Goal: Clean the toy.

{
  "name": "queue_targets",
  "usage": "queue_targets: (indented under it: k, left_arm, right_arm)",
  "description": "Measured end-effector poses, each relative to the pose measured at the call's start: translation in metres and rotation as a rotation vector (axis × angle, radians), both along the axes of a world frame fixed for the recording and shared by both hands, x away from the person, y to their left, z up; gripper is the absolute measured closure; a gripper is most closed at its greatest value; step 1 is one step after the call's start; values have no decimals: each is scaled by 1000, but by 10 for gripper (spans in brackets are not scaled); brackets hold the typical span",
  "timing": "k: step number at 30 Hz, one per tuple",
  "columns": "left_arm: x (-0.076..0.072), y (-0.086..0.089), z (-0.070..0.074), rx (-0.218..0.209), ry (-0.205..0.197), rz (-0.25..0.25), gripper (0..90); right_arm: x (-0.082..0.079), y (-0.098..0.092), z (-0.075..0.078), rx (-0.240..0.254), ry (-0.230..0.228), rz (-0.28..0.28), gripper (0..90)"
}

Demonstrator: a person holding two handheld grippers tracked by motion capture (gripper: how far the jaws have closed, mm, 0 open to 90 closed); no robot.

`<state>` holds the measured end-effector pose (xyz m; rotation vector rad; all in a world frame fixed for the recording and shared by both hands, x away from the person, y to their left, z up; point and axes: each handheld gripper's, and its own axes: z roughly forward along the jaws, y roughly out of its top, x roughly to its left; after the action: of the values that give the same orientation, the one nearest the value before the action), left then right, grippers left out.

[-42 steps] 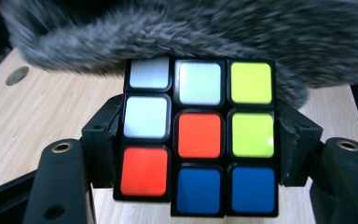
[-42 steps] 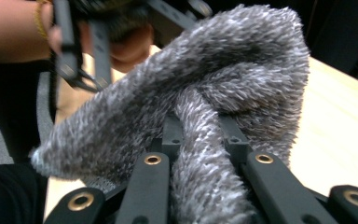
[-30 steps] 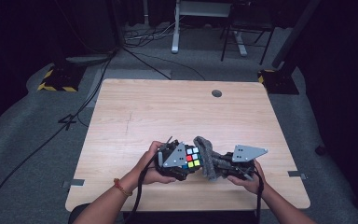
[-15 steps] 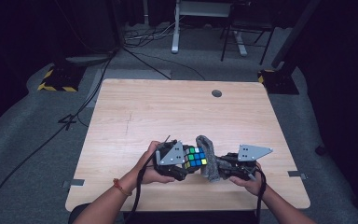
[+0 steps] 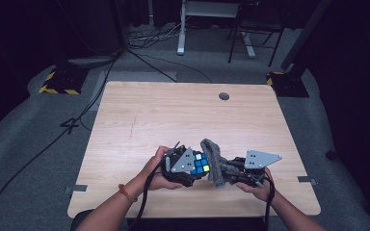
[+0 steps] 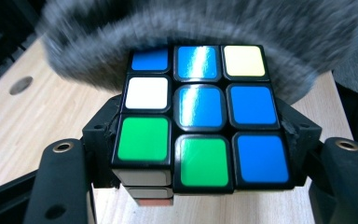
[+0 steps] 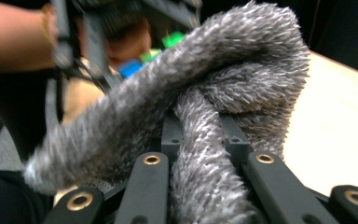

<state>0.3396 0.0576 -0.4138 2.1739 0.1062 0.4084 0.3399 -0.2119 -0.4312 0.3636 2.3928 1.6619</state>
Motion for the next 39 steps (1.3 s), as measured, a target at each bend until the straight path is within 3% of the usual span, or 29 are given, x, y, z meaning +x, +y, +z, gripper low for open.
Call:
queue_targets:
  k: [4,7,9,12,14,17,20,24,28,33,36,39]
  left_arm:
    - [-4,3,7,-32,-11,-5,333]
    - [-5,5,9,-61,-16,-14,334]
    - [-4,5,9,-58,-6,-25,334]
    - [-2,5,5,-45,9,-30,334]
    - [-2,2,3,-21,0,-26,334]
    - [-2,-1,2,1,-4,-25,334]
    - [-4,-1,3,-1,-8,-30,334]
    - [-6,4,10,-49,-14,-41,334]
    - [-5,6,11,-87,-4,-44,334]
    - [0,6,4,-94,20,-39,329]
    - [3,7,0,-77,30,-27,326]
    - [4,2,-4,-41,30,-20,327]
  right_arm:
    - [4,3,-10,-74,38,-17,763]
    - [6,4,-13,-96,51,-17,763]
    - [5,4,-12,-87,49,-17,762]
    - [-1,3,-4,-38,-8,-15,763]
    - [-3,1,3,0,-20,-8,763]
    - [-4,1,5,11,-22,-8,763]
    - [0,3,-1,-30,7,-15,762]
    - [7,7,-16,-101,63,-25,762]
    - [8,9,-18,-109,79,-12,761]
    - [7,7,-16,-81,77,-6,762]
    - [9,-2,-12,-17,87,-11,763]
    - [8,-5,-6,14,75,-7,763]
